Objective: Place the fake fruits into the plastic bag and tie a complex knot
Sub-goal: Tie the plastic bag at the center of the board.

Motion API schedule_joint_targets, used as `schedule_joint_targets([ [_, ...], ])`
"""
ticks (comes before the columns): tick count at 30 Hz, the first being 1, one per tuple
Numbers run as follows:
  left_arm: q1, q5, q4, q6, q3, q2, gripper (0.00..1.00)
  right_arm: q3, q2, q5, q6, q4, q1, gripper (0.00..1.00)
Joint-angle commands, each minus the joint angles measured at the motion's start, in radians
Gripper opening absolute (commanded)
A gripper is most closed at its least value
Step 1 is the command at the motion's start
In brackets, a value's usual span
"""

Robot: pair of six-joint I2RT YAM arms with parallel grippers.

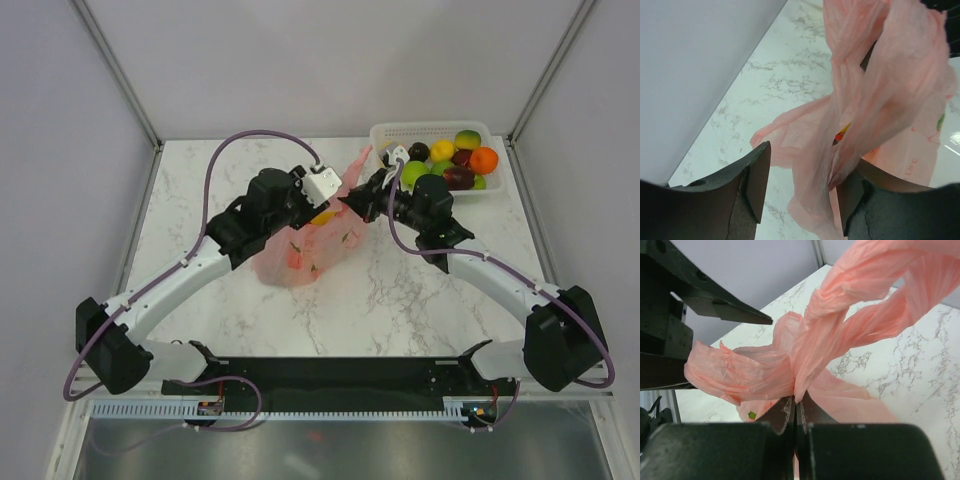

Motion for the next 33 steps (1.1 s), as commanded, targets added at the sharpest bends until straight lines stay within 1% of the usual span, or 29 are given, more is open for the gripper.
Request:
schedule_joint_targets([
  [1,0.001,0.116,0.038,-0.070,0.006,-0.076,0.60,0.000,-0.049,0.078,0.016,0.002,-0.003,0.00],
  [4,-0.001,0.186,0.038,-0.095,0.005,-0.110,0.61,0.007,-0.052,0.082,0.009,-0.018,-0.003,0.00],
  [6,0.001,0.208,0.038,-0.106,0.005,-0.134,0.62,0.015,-0.048,0.073,0.003,-0.033,-0.003,0.00],
  [7,0.001,0.223,0.038,-0.119,0.005,-0.142,0.63,0.018,-0.045,0.071,0.001,-0.041,-0.003,0.00],
  [10,0.004,0.266,0.051,-0.136,-0.003,-0.156,0.71,0.035,-0.039,0.055,-0.005,-0.075,-0.003,0.00],
  [12,0.006,0.283,0.055,-0.142,-0.006,-0.148,0.72,0.038,-0.046,0.051,-0.010,-0.087,-0.003,0.00],
  [15,0.009,0.295,0.061,-0.167,0.005,-0.144,0.71,0.039,-0.054,0.050,-0.022,-0.110,-0.003,0.00],
  [18,0.025,0.370,0.092,-0.202,-0.009,-0.147,0.62,0.044,-0.051,0.041,-0.034,-0.126,-0.003,0.00],
  [19,0.027,0.421,0.107,-0.208,-0.014,-0.145,0.60,0.043,-0.051,0.036,-0.033,-0.124,-0.003,0.00],
  [22,0.029,0.467,0.117,-0.193,-0.021,-0.134,0.60,0.043,-0.052,0.025,-0.030,-0.124,-0.003,0.00],
  [26,0.036,0.479,0.149,-0.179,-0.038,-0.111,0.60,0.047,-0.049,0.010,-0.030,-0.123,-0.003,0.00],
  [30,0.048,0.513,0.167,-0.195,-0.035,-0.085,0.54,0.052,-0.040,-0.010,-0.027,-0.123,-0.003,0.00],
  [33,0.053,0.539,0.173,-0.202,-0.034,-0.064,0.54,0.052,-0.039,-0.011,-0.027,-0.123,-0.003,0.00],
])
